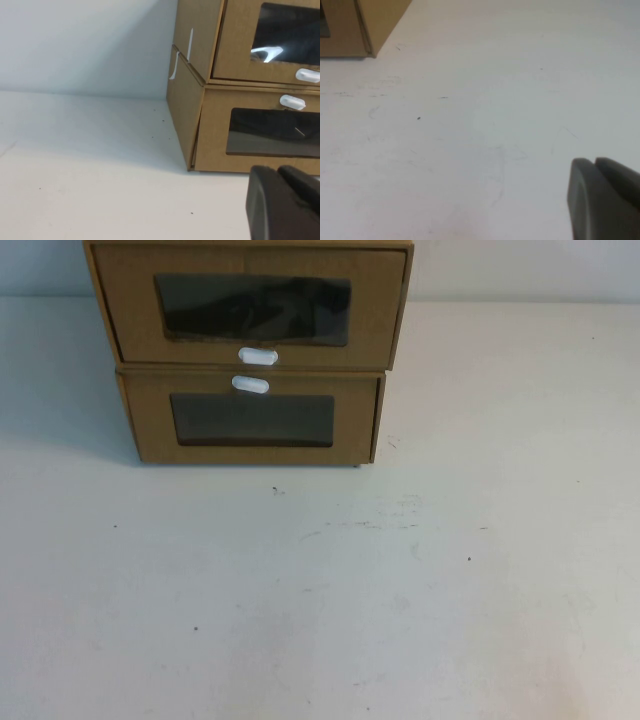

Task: Close the shoe box

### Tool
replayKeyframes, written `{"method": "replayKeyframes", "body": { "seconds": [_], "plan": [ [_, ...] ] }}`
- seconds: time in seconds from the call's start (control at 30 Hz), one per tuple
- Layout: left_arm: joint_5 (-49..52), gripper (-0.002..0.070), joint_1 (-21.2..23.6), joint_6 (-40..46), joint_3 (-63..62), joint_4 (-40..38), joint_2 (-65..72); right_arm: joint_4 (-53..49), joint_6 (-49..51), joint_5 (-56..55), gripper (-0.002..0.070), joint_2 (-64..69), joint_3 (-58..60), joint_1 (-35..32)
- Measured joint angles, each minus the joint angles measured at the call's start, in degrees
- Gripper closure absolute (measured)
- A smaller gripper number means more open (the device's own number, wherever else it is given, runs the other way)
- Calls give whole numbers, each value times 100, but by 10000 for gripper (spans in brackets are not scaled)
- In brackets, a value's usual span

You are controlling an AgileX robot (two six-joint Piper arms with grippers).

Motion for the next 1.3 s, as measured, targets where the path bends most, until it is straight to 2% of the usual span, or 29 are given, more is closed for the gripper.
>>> {"method": "replayKeyframes", "body": {
  "seconds": [0.33, 0.4, 0.5, 0.6, 0.67, 0.77, 0.97, 1.3],
  "plan": [
    [0, 680, 0, 0, 0, 0, 0, 0, 0, 0, 687, 0, 0, 0],
    [-65, 680, 0, -15, 0, 203, 0, 0, 0, 0, 687, 0, 0, 0],
    [-166, 680, 0, -522, 0, 1209, 0, 0, 0, 0, 687, 0, 0, 0],
    [-148, 680, 0, -1765, 0, 2709, 0, 0, 0, 0, 687, 0, 0, 0],
    [-23, 680, 0, -2345, 0, 3407, 0, 0, 0, 0, 687, 0, 0, 0],
    [468, 680, 0, -2678, 0, 3905, 0, 0, 0, 0, 687, 0, 0, 0],
    [1553, 680, 0, -2816, 0, 4091, 0, 0, 0, 0, 687, 0, 0, 0],
    [1621, 680, 0, -2819, 0, 4091, 0, 0, 0, 0, 687, 0, 0, 0]
  ]
}}
